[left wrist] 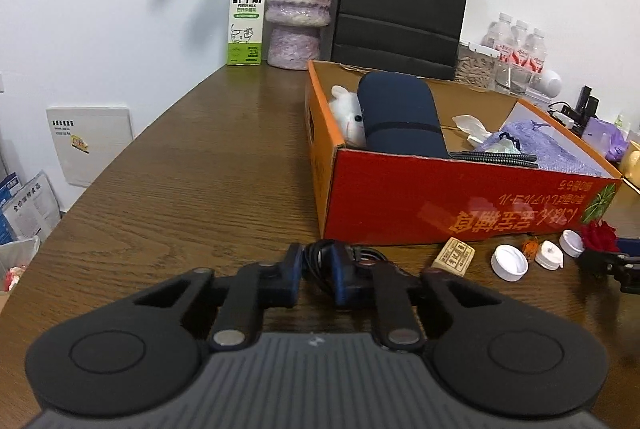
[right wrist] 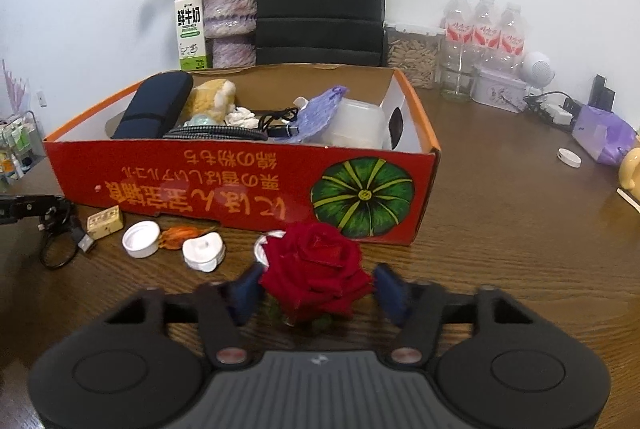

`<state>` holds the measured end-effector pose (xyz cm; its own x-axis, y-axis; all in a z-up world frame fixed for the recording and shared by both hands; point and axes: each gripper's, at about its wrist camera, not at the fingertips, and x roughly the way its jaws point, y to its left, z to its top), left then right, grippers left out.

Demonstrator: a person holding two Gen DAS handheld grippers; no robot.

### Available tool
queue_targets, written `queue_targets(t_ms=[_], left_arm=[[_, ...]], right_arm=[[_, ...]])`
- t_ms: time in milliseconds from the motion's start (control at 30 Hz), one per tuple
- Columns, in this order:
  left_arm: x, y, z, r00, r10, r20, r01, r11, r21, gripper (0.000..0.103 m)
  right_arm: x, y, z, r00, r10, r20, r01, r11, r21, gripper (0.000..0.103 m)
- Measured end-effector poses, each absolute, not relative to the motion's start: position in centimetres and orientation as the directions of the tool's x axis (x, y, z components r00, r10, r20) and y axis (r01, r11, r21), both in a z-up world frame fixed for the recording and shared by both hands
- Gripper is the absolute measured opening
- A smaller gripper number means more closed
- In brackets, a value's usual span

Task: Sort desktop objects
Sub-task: 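Grasp the black cable with the left tool while the right tool grasps the red rose, then lift the black cable and red rose off the table with both tools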

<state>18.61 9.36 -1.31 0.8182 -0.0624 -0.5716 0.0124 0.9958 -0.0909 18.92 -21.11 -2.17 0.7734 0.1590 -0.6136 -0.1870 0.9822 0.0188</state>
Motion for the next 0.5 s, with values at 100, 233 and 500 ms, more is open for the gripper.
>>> queue_targets(t_ms=[100, 233, 500], left_arm=[[18.3, 9.4, -1.2, 0.822, -0.062, -0.565, 0.007, 0.995, -0.098, 0.01], [17.9, 9.4, -0.8, 0.833, -0.055, -0.551, 0.006, 0.996, -0.091, 0.009], [16.4, 9.1, 0.6, 0.861, -0.055, -0.505, 0.015, 0.997, -0.081, 0.007]], right_arm=[[18.4, -21.2, -2.0, 0.782, 0.169, -0.599, -0.193, 0.981, 0.024, 0.042], [17.8, -21.3, -1.7, 0.79, 0.182, -0.585, -0.201, 0.979, 0.033, 0.04], [16.8, -21.6, -1.0, 0.806, 0.196, -0.559, -0.207, 0.977, 0.044, 0.039]])
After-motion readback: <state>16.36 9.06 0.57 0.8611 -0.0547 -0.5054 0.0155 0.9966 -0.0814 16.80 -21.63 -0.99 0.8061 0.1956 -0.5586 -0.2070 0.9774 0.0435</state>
